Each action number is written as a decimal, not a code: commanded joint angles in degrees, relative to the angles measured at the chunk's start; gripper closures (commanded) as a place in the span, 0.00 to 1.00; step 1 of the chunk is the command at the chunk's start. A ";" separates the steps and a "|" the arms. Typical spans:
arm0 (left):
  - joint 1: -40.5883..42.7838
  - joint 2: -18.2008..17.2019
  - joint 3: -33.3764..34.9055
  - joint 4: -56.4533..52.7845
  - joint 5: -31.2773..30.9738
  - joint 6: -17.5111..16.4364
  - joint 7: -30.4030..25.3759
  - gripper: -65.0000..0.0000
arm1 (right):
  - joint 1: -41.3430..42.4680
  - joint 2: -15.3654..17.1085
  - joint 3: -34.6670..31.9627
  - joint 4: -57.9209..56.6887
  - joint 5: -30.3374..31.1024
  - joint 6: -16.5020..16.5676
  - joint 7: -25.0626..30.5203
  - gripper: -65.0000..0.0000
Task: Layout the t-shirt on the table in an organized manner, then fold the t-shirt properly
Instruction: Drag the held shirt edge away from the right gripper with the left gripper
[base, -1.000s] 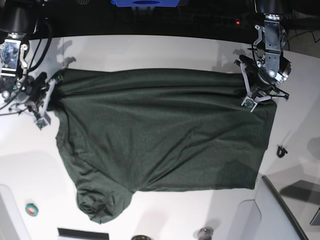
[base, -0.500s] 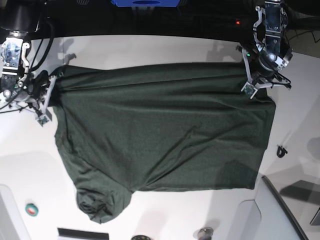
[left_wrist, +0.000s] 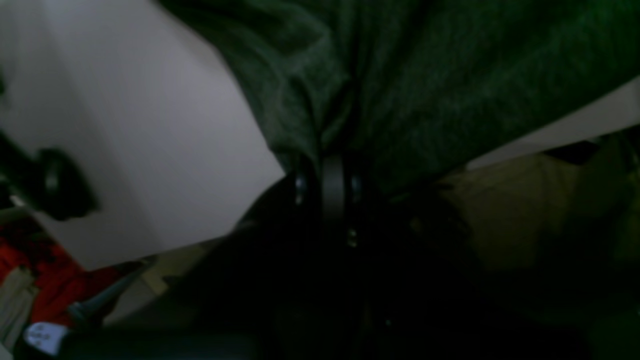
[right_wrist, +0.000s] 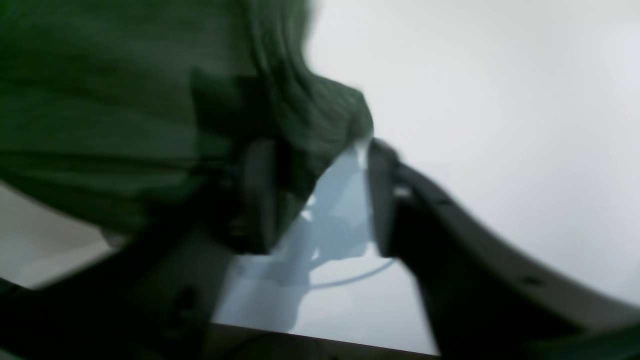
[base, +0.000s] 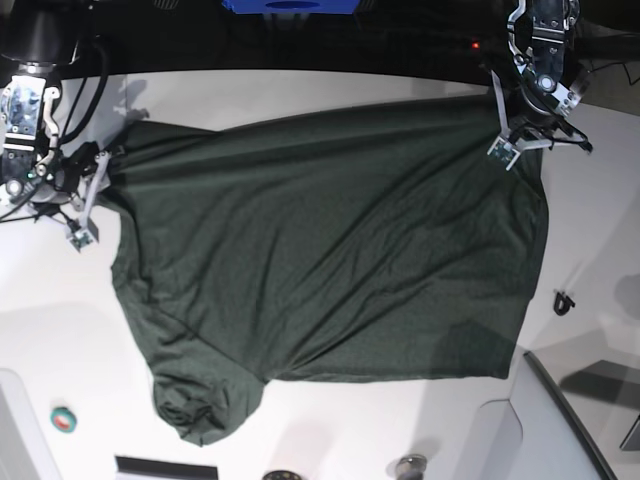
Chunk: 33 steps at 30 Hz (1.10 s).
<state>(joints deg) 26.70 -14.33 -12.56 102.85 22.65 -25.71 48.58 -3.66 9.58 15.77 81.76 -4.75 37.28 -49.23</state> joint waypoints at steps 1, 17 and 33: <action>0.95 -0.57 -0.76 1.55 0.86 0.44 0.35 1.00 | 0.54 0.75 0.27 1.19 0.14 -0.75 0.49 0.46; 6.40 -0.05 -0.94 4.89 0.33 0.44 0.52 0.34 | -5.26 -0.22 -0.08 16.93 1.28 -0.31 0.75 0.36; 4.64 2.50 -1.20 5.50 -17.25 0.79 0.08 1.00 | -6.32 -5.06 -0.17 9.80 9.19 2.72 2.51 0.99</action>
<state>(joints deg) 31.18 -11.40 -13.37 107.50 5.08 -25.32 48.97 -10.90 4.25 15.44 90.65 3.92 39.94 -47.72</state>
